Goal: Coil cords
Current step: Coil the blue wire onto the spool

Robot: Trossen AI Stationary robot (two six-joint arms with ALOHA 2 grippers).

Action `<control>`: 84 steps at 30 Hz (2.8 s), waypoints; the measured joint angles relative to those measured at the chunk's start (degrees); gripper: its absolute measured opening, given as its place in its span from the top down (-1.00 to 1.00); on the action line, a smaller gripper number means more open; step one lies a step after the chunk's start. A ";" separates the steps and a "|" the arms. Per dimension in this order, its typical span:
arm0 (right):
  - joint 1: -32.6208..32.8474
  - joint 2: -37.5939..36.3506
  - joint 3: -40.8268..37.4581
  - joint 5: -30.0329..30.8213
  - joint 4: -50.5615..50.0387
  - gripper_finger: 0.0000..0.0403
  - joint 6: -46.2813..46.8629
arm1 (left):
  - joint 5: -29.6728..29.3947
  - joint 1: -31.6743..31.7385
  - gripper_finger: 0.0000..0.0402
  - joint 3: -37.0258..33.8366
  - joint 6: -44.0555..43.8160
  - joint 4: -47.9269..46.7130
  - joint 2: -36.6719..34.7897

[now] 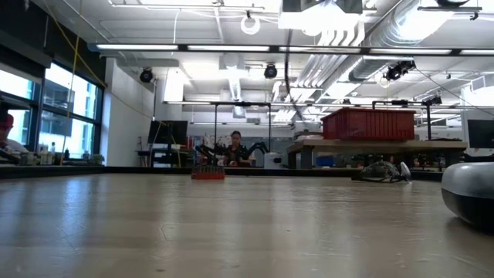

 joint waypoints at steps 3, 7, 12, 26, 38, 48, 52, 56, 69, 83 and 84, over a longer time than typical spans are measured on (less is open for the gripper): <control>-1.10 0.00 0.00 -1.54 0.03 1.00 0.11 | 0.73 -1.12 1.00 0.00 -0.24 -2.28 0.52; -2.18 0.00 0.00 -2.79 0.44 1.00 0.07 | 0.90 -2.25 1.00 -0.03 -0.44 -1.72 1.27; -2.23 0.02 0.00 -3.05 0.45 1.00 -0.99 | 0.83 -2.20 1.00 -0.04 -0.48 4.09 1.31; -6.10 1.14 0.00 -10.39 10.33 0.90 -2.50 | -1.11 -3.32 1.00 -0.04 -8.66 30.43 1.55; -7.35 8.45 -0.02 -10.94 17.03 0.08 6.05 | -3.40 -4.24 1.00 -0.04 -7.87 35.68 1.84; -7.39 12.11 -0.02 -9.92 19.62 -0.02 8.64 | -3.32 -4.22 1.00 -0.04 -6.99 35.97 1.96; -7.39 13.96 -0.02 -9.78 23.59 -0.02 7.85 | -3.15 -4.22 1.00 -0.04 -6.93 35.93 2.18; -7.56 14.84 -0.02 -8.53 24.85 -0.02 8.24 | -3.09 -4.22 1.00 -0.04 -6.89 36.06 2.20; -8.13 16.19 -0.02 -6.14 25.07 -0.02 9.11 | -2.84 -4.48 1.00 -0.04 -6.25 36.10 2.20; -8.13 16.04 -0.02 -6.55 24.92 0.32 6.60 | -2.54 -4.50 1.00 -0.04 -6.32 36.09 2.20; -8.13 16.08 -0.02 -6.57 25.02 0.35 6.59 | -2.55 -4.50 1.00 -0.04 -6.32 36.08 2.20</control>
